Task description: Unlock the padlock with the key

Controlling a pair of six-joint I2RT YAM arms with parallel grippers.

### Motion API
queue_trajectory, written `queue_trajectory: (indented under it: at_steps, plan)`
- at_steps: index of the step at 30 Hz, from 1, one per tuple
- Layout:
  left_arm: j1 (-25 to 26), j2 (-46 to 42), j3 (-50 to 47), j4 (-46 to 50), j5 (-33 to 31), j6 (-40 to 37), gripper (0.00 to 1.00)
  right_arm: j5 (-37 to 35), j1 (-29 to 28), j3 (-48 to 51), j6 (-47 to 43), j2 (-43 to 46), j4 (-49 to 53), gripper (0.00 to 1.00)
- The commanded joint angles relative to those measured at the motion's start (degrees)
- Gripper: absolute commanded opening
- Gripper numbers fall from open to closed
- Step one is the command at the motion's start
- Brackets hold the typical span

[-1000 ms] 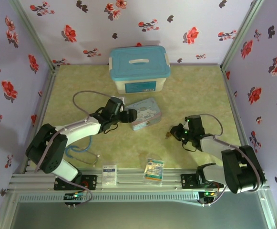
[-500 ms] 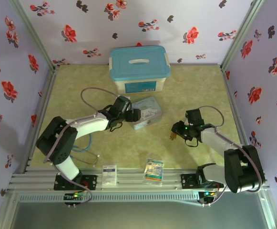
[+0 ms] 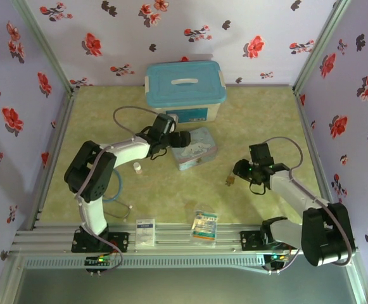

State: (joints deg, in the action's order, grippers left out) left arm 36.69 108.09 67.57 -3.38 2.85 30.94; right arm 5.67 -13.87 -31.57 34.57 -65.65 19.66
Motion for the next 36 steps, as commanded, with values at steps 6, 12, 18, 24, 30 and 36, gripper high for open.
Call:
queue_trajectory:
  at_steps: [6, 12, 18, 24, 30, 36]
  plan:
    - [-0.17, -3.09, 7.52, 3.64, -5.22, -3.87, 0.81, -8.99, 1.14, -1.98, -1.96, 6.9, 0.22, 0.57]
    - [-0.12, -16.4, 3.5, 4.47, -9.15, -7.93, 0.86, -19.98, 4.02, -6.25, -7.51, 9.07, 1.28, 0.84]
    - [-7.05, -33.94, -8.62, 5.06, -21.69, -17.22, 1.0, -35.64, 4.99, -2.19, -19.8, 8.95, -12.55, 0.99]
    - [-23.8, -41.35, -22.41, 2.17, -23.51, -21.9, 1.0, -36.54, 9.06, 4.81, -26.59, 1.78, -32.35, 0.99]
    - [-32.35, -42.24, -36.18, -12.65, -22.35, -26.52, 1.0, -28.52, 13.69, 12.46, -25.93, -4.03, -52.23, 0.98]
    - [-34.63, -32.91, -41.04, -28.93, -17.98, -29.68, 1.0, -22.49, 14.62, 14.72, -25.78, -11.05, -68.19, 0.98]
